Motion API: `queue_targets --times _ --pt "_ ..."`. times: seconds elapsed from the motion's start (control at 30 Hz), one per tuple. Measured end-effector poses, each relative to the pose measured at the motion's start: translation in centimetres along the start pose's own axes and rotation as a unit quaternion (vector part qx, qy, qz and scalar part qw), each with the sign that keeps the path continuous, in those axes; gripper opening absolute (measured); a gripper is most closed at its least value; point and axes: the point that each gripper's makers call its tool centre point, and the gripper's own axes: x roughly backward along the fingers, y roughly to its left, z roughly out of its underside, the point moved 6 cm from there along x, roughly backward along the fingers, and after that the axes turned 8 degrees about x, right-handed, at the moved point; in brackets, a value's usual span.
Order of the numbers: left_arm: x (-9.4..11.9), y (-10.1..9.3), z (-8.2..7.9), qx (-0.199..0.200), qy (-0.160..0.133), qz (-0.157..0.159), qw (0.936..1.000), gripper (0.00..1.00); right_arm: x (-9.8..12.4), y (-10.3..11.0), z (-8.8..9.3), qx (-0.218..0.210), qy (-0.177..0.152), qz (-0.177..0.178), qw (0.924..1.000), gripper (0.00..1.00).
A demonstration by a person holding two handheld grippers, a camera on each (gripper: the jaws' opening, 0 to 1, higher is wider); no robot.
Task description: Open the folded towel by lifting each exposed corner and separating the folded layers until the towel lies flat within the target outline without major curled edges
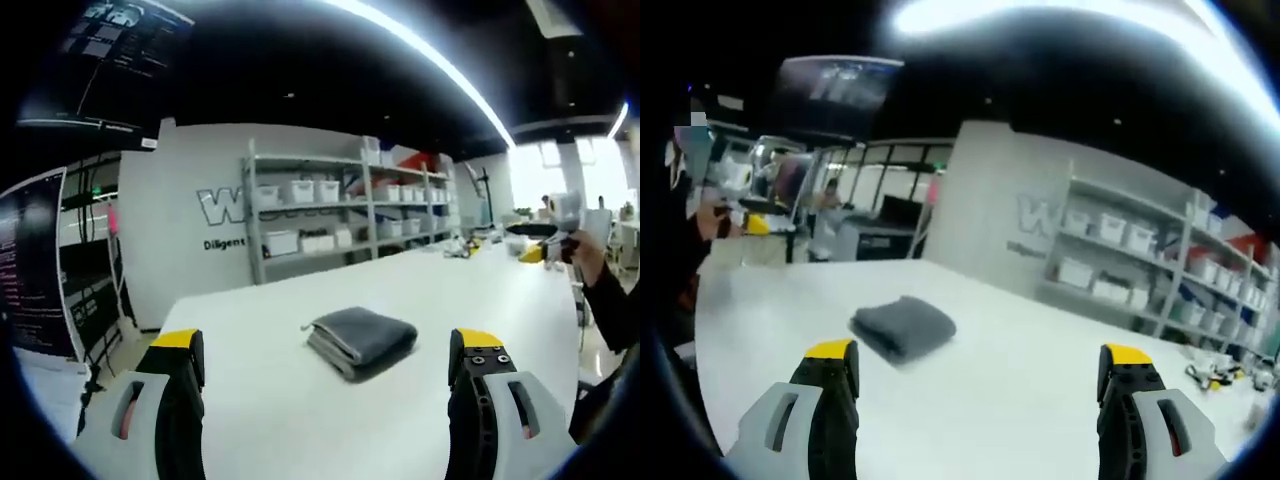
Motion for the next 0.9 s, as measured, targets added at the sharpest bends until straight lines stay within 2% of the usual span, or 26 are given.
queue_targets --times 0.13,0.3,0.47,0.63,0.9 --pt "-0.5 0.3 0.2 -0.008 0.01 0.0 0.9999 1.0 -0.5 -0.2 -0.1 -0.001 -0.001 -0.001 1.0 1.0" --pt "-1.2 0.4 -0.6 -0.007 -0.003 0.012 0.9999 1.0 -1.8 -0.4 0.0 0.002 0.005 -0.007 1.0 1.0" --pt "-2.1 0.3 -0.5 -0.009 -0.002 0.018 0.9998 1.0 -2.8 -0.6 0.2 0.004 0.012 -0.009 0.9999 1.0" --pt "-2.5 0.6 -0.1 -0.009 0.006 0.018 0.9998 1.0 -3.2 -0.7 0.1 0.0 0.007 -0.01 0.9999 1.0" --pt "-3.2 1.7 -0.5 -0.005 0.003 0.012 0.9999 1.0 -4.4 -0.9 0.4 -0.001 0.012 -0.016 0.9998 1.0"
